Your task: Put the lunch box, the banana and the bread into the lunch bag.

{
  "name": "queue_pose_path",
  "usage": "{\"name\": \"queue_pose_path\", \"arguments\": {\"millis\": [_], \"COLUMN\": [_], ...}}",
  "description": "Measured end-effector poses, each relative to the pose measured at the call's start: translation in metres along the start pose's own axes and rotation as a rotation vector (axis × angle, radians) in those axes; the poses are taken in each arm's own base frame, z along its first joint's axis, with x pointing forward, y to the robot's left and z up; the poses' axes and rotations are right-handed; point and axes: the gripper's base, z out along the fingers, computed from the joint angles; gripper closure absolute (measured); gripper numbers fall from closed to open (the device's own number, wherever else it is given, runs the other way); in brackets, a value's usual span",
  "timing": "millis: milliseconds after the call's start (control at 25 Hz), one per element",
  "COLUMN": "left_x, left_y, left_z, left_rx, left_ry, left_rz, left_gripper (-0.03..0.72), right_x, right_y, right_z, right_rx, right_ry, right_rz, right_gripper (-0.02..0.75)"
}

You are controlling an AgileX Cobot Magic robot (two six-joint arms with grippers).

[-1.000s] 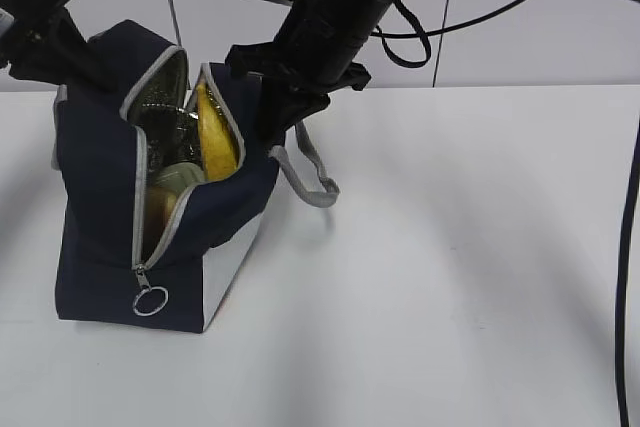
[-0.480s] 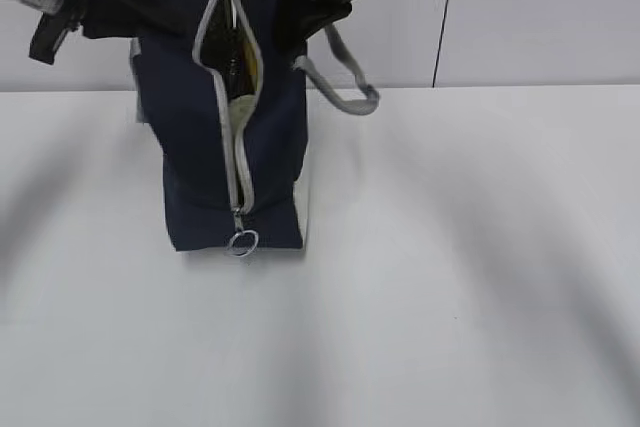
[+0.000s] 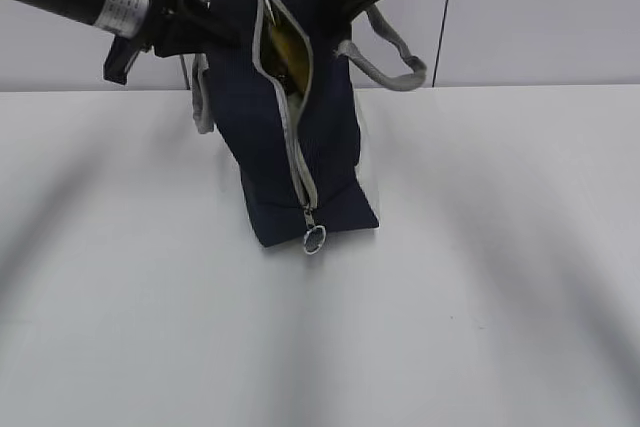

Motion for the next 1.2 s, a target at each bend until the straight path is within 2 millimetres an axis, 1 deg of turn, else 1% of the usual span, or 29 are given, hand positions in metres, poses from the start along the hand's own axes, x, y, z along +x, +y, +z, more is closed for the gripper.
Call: {"name": "queue_pose_path", "arguments": {"millis": [160,280,480,640,720,840,880,1000,1080,1120,1200], "left_x": [-0.002,-0.003,-0.003,-0.004,-0.004,-0.005,-0.004,-0.004,-0.004,-0.003,-0.003], "left_y": [0.010,0.013,0.021,0.022,0.022,0.023,0.023,0.024,0.024,0.024,0.025], "left_z": [0.011,0.015,0.024,0.025,0.025,0.025,0.025,0.025,0.025,0.025,0.024], "left_rx": [-0.003,0.003,0.005,0.005,0.004,-0.002,-0.008,-0.014,-0.014,-0.013,-0.009], "left_ry": [0.006,0.000,0.006,-0.002,-0.005,-0.007,-0.006,-0.002,0.002,0.008,0.022], "left_rz": [-0.011,-0.024,-0.055,-0.057,-0.057,-0.053,-0.049,-0.042,-0.040,-0.039,-0.042], "left_gripper": [0.691,0.691,0.691,0.690,0.679,0.620,0.592,0.465,0.366,0.327,0.281], "right_x": [0.011,0.015,0.017,0.017,0.017,0.016,0.016,0.016,0.016,0.015,0.015], "right_y": [-0.004,-0.006,-0.006,-0.006,-0.006,-0.006,-0.006,-0.006,-0.006,-0.006,-0.005], "right_z": [0.016,0.024,0.026,0.026,0.026,0.026,0.026,0.026,0.026,0.025,0.018], "right_rx": [0.035,0.052,0.058,0.058,0.058,0.051,0.051,0.052,0.053,0.053,0.055], "right_ry": [0.074,0.099,0.109,0.109,0.109,0.102,0.102,0.096,0.093,0.091,0.077], "right_rz": [-0.010,-0.014,-0.016,-0.016,-0.016,-0.014,-0.014,-0.014,-0.014,-0.014,-0.015], "right_gripper": [0.749,0.749,0.749,0.748,0.729,0.643,0.598,0.435,0.329,0.300,0.266]}}
